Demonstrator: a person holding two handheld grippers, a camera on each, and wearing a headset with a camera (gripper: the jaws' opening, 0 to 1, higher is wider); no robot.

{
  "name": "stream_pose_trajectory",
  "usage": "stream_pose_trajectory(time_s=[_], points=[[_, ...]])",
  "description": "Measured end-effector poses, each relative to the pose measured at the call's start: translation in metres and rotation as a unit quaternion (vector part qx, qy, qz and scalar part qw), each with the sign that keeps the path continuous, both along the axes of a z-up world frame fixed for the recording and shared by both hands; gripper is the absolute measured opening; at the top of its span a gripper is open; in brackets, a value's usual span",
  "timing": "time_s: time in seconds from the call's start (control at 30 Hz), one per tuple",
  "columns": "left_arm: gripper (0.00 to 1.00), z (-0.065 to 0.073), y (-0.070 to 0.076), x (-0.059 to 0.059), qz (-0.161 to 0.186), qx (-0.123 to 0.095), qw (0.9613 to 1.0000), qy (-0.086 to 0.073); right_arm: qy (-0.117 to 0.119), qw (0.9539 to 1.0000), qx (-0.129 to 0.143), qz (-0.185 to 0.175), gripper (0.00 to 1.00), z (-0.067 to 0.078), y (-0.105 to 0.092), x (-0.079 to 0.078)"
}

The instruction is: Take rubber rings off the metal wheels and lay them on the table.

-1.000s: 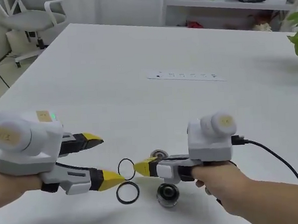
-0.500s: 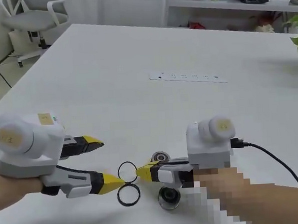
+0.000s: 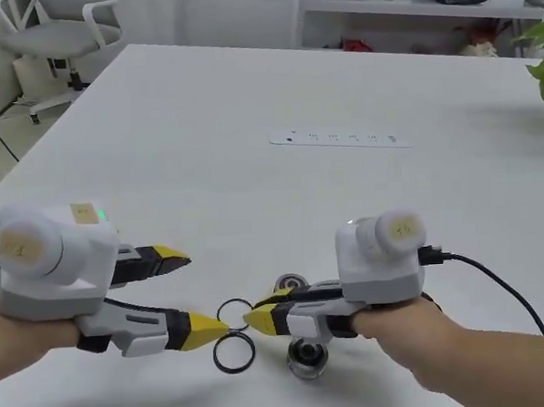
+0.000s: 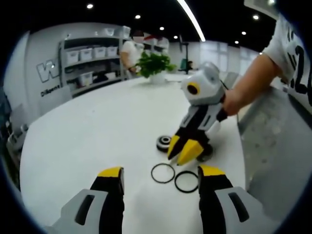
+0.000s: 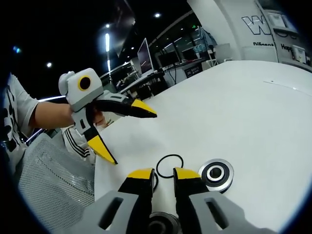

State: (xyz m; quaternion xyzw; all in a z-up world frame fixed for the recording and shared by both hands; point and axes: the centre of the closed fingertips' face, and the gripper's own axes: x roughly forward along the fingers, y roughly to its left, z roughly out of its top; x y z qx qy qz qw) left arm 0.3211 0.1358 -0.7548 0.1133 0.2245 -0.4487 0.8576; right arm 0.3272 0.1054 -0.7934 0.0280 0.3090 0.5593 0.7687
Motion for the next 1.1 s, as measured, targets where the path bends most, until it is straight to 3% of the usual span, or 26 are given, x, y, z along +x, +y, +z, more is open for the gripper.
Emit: stream_pose_trajectory(time_s=[0.57,1.1], points=[[0.61,0.008,-0.011,0.009,-0.011,-0.001,0.9999,-0.003,-0.035,0.9994,0.003,-0.01,0.21,0.018,-0.017,0.012],[0.59,0.013,-0.04,0.021,-0.036,-0.004,0.9993,-0.008,-0.076,0.9964,-0.014,-0.035,0.26,0.022,-0.05,0.03]])
